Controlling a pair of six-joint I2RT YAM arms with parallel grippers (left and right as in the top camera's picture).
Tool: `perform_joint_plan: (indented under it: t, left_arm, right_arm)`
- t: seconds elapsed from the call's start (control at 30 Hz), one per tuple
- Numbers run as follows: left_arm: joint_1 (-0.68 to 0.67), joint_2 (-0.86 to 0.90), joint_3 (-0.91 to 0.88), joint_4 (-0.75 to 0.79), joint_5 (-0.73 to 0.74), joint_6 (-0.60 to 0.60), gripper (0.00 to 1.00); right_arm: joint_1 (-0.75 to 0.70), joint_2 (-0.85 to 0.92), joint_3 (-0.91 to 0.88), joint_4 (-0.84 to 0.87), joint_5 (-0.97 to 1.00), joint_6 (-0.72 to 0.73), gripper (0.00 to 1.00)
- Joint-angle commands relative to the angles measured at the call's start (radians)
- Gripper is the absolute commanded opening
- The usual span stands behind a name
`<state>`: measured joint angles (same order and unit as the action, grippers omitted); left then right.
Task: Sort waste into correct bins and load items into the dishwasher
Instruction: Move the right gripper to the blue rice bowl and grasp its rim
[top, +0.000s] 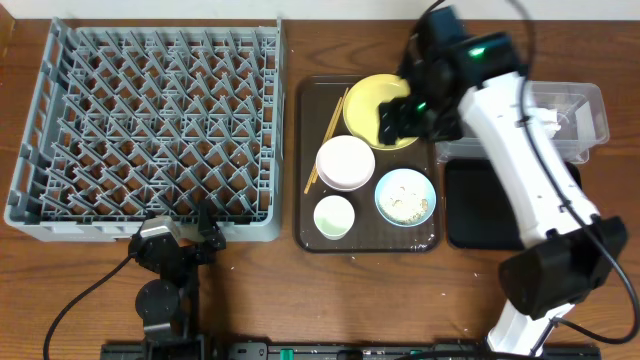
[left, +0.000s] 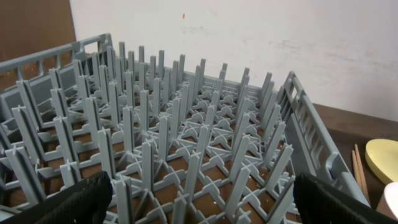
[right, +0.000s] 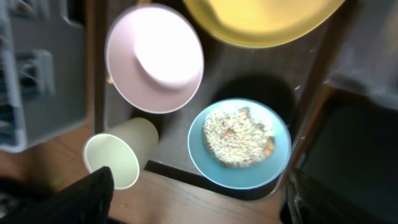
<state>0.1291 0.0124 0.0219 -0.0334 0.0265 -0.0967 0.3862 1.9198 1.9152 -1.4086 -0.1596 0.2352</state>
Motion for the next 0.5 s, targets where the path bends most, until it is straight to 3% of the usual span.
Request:
perform_joint_plan:
  t: [0.0, 0.27, 0.47]
  left_arm:
    - [0.003, -0.001, -0.018, -0.037, -0.012, 0.013, 0.94]
    - [0.003, -0.001, -0.018, -0.037, -0.012, 0.013, 0.94]
    - [0.003, -0.001, -0.018, -0.037, -0.012, 0.013, 0.94]
  right_arm:
    - [0.053, 0.011, -0.086, 0.03, 0.115, 0.102, 0.81]
    - [0.122, 0.011, -0.327, 0.225, 0.114, 0.154, 0.54]
    - [0.145, 0.011, -0.472, 0.375, 0.115, 0.151, 0.45]
